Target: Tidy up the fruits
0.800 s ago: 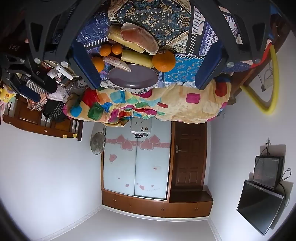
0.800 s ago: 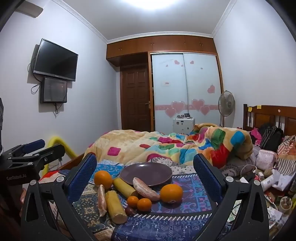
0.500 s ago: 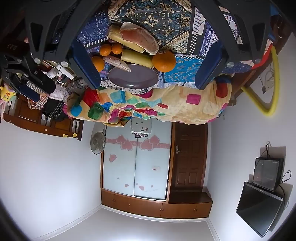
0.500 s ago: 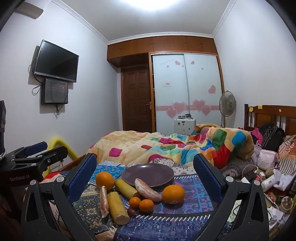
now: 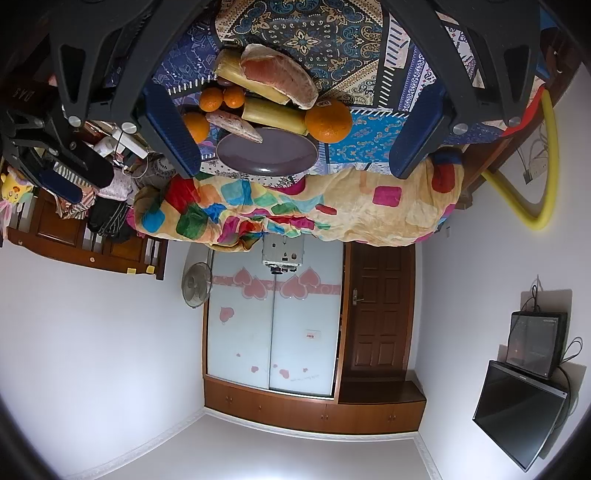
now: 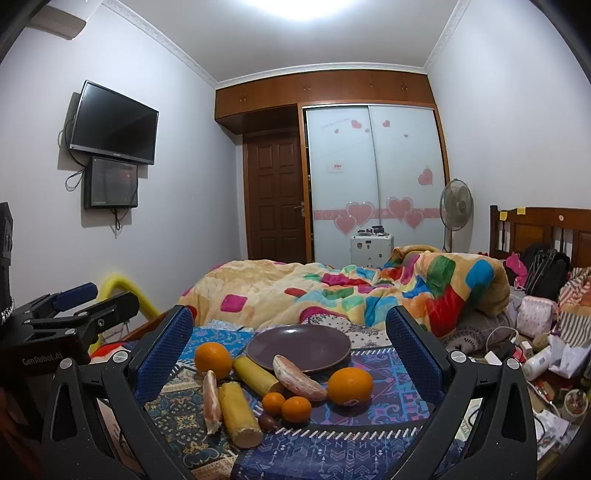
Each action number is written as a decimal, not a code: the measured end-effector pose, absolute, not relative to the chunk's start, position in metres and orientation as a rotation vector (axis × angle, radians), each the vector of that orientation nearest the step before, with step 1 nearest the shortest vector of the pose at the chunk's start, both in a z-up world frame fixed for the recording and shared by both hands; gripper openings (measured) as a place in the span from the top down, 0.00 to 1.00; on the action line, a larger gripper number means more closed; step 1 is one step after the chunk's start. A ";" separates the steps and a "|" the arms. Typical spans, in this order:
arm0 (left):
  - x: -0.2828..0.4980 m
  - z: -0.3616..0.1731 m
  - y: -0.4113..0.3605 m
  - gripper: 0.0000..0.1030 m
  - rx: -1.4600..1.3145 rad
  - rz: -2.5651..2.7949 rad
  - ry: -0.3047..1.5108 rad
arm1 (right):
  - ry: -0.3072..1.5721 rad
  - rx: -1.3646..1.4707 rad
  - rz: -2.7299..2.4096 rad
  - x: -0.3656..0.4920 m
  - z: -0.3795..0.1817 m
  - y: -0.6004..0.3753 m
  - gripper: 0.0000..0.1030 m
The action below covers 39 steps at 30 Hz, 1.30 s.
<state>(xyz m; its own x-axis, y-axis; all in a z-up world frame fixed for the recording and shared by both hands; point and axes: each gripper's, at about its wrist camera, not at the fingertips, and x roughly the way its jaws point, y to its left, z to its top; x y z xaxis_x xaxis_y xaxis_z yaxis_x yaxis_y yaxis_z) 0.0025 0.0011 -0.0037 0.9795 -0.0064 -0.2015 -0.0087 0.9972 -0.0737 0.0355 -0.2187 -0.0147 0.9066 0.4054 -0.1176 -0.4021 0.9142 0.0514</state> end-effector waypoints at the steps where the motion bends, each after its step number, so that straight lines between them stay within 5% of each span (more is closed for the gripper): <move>1: 0.002 -0.004 0.001 0.00 -0.075 0.001 0.203 | 0.126 0.026 0.415 0.035 -0.015 -0.218 0.00; 39: 0.004 -0.005 -0.001 0.00 -0.078 -0.007 0.213 | 0.105 0.033 0.417 0.028 -0.009 -0.217 0.00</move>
